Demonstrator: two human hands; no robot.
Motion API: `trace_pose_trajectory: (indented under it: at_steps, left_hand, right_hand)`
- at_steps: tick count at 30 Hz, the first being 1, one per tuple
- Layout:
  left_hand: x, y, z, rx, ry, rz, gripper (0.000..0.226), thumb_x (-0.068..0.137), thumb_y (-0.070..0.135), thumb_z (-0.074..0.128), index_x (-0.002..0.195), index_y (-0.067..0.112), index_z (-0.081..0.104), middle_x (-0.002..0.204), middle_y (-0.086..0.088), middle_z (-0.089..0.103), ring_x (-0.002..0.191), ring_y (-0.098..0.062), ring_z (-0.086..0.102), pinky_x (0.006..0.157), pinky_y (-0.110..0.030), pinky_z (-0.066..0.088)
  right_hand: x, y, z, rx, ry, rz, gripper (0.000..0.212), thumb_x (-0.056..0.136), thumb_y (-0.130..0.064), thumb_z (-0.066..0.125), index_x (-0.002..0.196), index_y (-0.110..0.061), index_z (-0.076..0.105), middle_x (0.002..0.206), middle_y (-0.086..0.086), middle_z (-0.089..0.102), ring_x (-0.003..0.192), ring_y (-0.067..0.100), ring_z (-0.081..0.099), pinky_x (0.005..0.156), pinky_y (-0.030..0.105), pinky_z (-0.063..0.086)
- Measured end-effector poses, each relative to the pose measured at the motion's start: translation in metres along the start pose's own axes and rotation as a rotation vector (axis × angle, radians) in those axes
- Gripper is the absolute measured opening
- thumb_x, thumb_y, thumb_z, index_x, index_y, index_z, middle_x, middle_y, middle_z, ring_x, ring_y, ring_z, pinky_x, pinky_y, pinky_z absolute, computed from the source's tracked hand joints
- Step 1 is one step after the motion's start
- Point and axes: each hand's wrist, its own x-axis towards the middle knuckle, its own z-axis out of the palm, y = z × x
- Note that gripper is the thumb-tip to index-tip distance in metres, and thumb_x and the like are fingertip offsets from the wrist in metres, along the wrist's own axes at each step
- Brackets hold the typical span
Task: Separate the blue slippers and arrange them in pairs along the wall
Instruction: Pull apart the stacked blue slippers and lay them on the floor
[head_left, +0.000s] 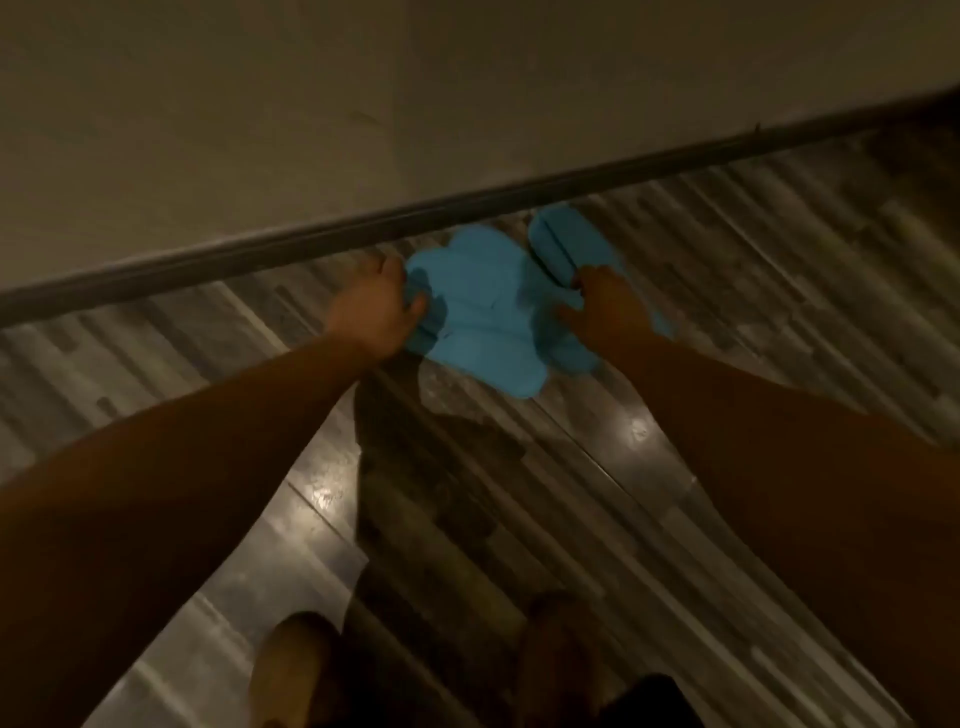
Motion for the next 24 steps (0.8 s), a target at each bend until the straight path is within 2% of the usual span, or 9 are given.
trace_pose_trajectory:
  at_steps: [4,7,10,14,16,19,22,24]
  left_hand:
    - [0.023,-0.016,0.023,-0.053,-0.043,-0.101,0.074,0.092,0.053,0.059,0.134,-0.004,0.039,0.130,-0.030,0.054,0.112,-0.046,0.057,0.089,-0.051,0.050]
    - [0.039,-0.021,0.035,-0.011,-0.051,-0.118,0.084,0.088,0.061,0.059,0.138,-0.005,0.041,0.136,-0.031,0.048,0.120,-0.045,0.052,0.097,-0.052,0.048]
    - [0.045,-0.024,0.041,0.001,-0.010,-0.132,0.085,0.085,0.060,0.065,0.139,-0.002,0.043,0.139,-0.031,0.046,0.125,-0.046,0.047,0.099,-0.054,0.045]
    - [0.047,-0.025,0.047,-0.045,0.076,-0.116,0.075,0.082,0.053,0.071,0.134,0.002,0.050,0.135,-0.028,0.051,0.121,-0.046,0.050,0.097,-0.053,0.047]
    - [0.046,-0.025,0.048,-0.138,0.100,-0.147,0.068,0.080,0.048,0.076,0.128,0.004,0.053,0.128,-0.024,0.057,0.116,-0.042,0.055,0.093,-0.050,0.050]
    - [0.043,-0.022,0.044,-0.390,0.103,-0.186,0.059,0.079,0.034,0.081,0.121,0.004,0.052,0.117,-0.019,0.063,0.107,-0.036,0.061,0.080,-0.040,0.047]
    - [0.034,-0.023,0.032,-0.588,0.127,-0.191,0.056,0.082,0.022,0.080,0.123,0.003,0.048,0.117,-0.016,0.061,0.103,-0.030,0.059,0.080,-0.038,0.046]
    - [0.027,-0.028,0.019,-0.687,0.159,-0.191,0.050,0.082,0.021,0.081,0.117,0.008,0.049,0.109,-0.011,0.060,0.095,-0.025,0.058,0.074,-0.037,0.049]
  right_hand:
    - [0.021,0.007,0.018,-0.096,-0.066,0.118,0.065,0.083,-0.043,0.071,0.136,-0.012,0.047,0.132,0.017,0.049,0.118,0.039,0.052,0.093,0.053,0.050]
    - [0.034,0.013,0.029,-0.120,-0.092,0.141,0.079,0.074,-0.054,0.077,0.135,-0.012,0.047,0.129,0.017,0.048,0.116,0.039,0.052,0.092,0.053,0.050]
    - [0.038,0.014,0.037,-0.109,-0.075,0.139,0.082,0.071,-0.052,0.081,0.133,-0.009,0.048,0.130,0.017,0.046,0.118,0.039,0.047,0.095,0.052,0.049]
    - [0.039,0.014,0.040,-0.048,-0.067,0.148,0.083,0.068,-0.049,0.085,0.131,-0.010,0.049,0.133,0.021,0.043,0.118,0.041,0.046,0.099,0.049,0.045]
    - [0.034,0.012,0.038,-0.040,-0.084,0.139,0.079,0.070,-0.047,0.085,0.130,-0.009,0.050,0.132,0.022,0.044,0.117,0.039,0.047,0.097,0.046,0.044]
    - [0.026,0.009,0.033,0.012,-0.089,0.102,0.067,0.075,-0.044,0.082,0.123,-0.007,0.053,0.124,0.018,0.051,0.109,0.033,0.053,0.083,0.037,0.042]
    - [0.016,0.001,0.027,0.086,-0.106,0.057,0.044,0.080,-0.041,0.078,0.106,-0.014,0.055,0.104,0.006,0.054,0.094,0.023,0.053,0.074,0.032,0.036]
    - [0.010,-0.009,0.021,0.112,-0.114,0.011,0.038,0.081,-0.039,0.078,0.095,-0.017,0.052,0.095,0.004,0.054,0.087,0.021,0.052,0.072,0.031,0.035]
